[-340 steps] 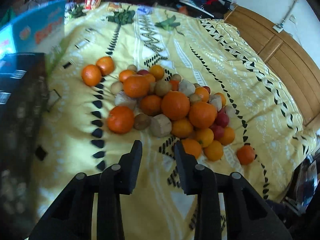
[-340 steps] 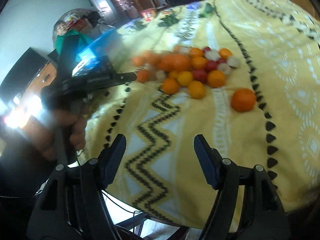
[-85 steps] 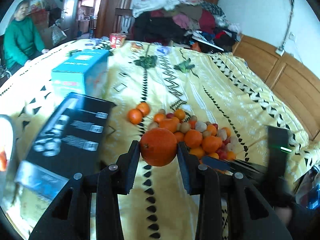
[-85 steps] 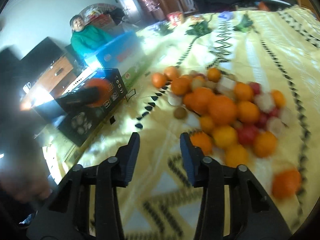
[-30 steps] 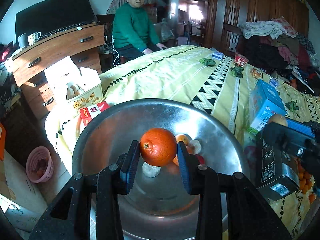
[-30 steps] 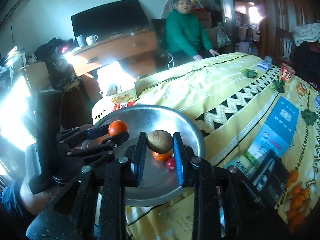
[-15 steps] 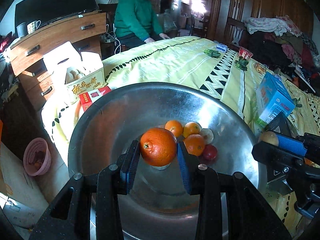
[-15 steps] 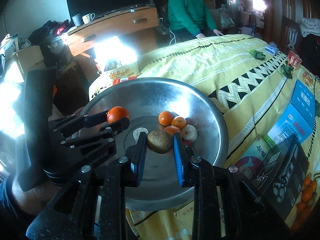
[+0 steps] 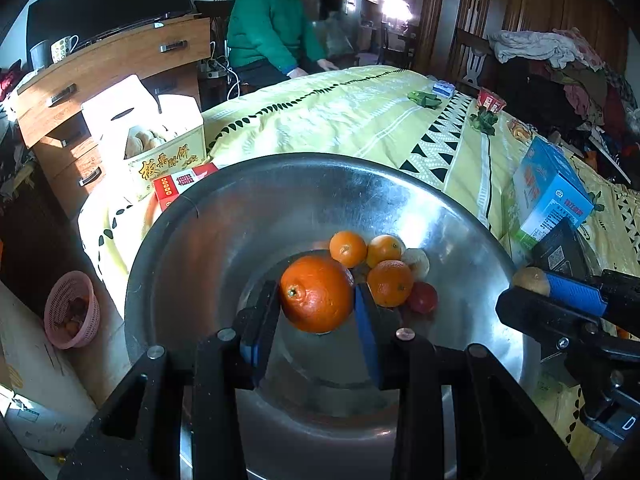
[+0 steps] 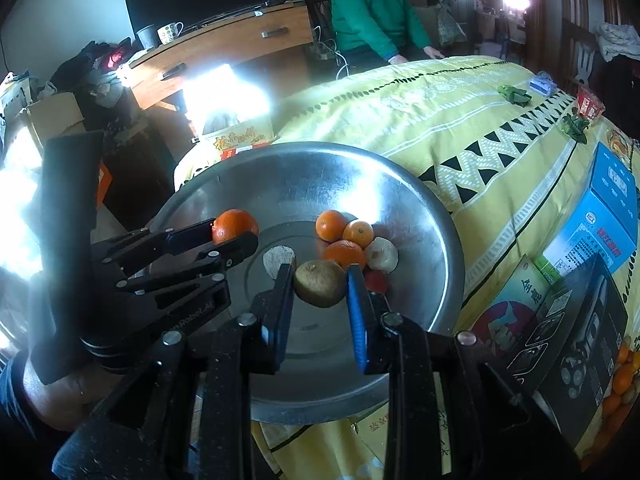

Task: Organize fruits
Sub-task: 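Carry the orange and kiwi over the bowl and open both grippers, then move both grippers back to the fruit pile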

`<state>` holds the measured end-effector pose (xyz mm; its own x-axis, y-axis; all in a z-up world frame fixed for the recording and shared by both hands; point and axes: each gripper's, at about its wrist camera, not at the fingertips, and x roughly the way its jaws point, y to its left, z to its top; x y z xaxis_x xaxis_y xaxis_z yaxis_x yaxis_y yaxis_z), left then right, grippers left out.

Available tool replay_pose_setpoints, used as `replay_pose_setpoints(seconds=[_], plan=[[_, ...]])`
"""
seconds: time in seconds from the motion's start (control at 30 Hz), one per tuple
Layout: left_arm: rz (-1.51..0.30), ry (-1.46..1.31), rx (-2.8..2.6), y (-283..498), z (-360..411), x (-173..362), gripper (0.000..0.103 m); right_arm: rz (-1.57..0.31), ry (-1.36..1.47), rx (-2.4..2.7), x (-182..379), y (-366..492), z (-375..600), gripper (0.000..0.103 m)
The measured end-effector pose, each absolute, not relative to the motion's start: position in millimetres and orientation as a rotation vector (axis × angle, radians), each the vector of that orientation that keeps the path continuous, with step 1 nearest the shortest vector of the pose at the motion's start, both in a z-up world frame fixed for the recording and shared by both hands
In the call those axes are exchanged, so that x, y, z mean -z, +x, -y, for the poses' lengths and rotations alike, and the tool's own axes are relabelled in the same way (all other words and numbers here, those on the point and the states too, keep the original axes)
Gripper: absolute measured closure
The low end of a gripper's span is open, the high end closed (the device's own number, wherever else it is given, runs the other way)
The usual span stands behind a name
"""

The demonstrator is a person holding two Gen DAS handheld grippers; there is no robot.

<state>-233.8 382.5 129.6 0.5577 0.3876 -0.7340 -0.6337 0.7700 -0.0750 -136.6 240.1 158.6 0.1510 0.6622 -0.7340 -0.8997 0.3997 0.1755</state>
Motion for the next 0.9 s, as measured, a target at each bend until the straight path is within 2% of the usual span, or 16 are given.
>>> replay_pose_setpoints(seconds=[0.27,0.37,0.43,0.67,0.8,0.9], plan=[[-0.781,-0.37,-0.624,-234.3,-385.7,-123.9,0.063,-0.88,-0.336,-1.163,-148.8,-134.2,-242.8,0.075],[-0.776,-0.364,-0.635,-234.5,-385.3,-125.4,0.044,-0.884,-0.334,-1.156,-147.6,-133.8,-242.3,0.074],[-0.775,-0.356,-0.647,-234.4,-384.3,-126.1,0.039,-0.878,-0.325,-1.151,-149.7,-133.7,-239.4,0.061],[-0.714,-0.357,-0.644,-238.1,-377.1,-141.7,0.029,-0.772,-0.292,-1.121,-176.3,-149.6,-191.3,0.057],[-0.639,-0.342,-0.595,-237.1,-358.5,-169.4,0.029,-0.691,-0.251,-1.038,-185.8,-161.0,-125.8,0.037],[-0.568,-0.305,-0.503,-226.8,-325.1,-198.6,0.029,-0.712,-0.209,-0.942,-177.5,-158.2,-72.6,0.034]])
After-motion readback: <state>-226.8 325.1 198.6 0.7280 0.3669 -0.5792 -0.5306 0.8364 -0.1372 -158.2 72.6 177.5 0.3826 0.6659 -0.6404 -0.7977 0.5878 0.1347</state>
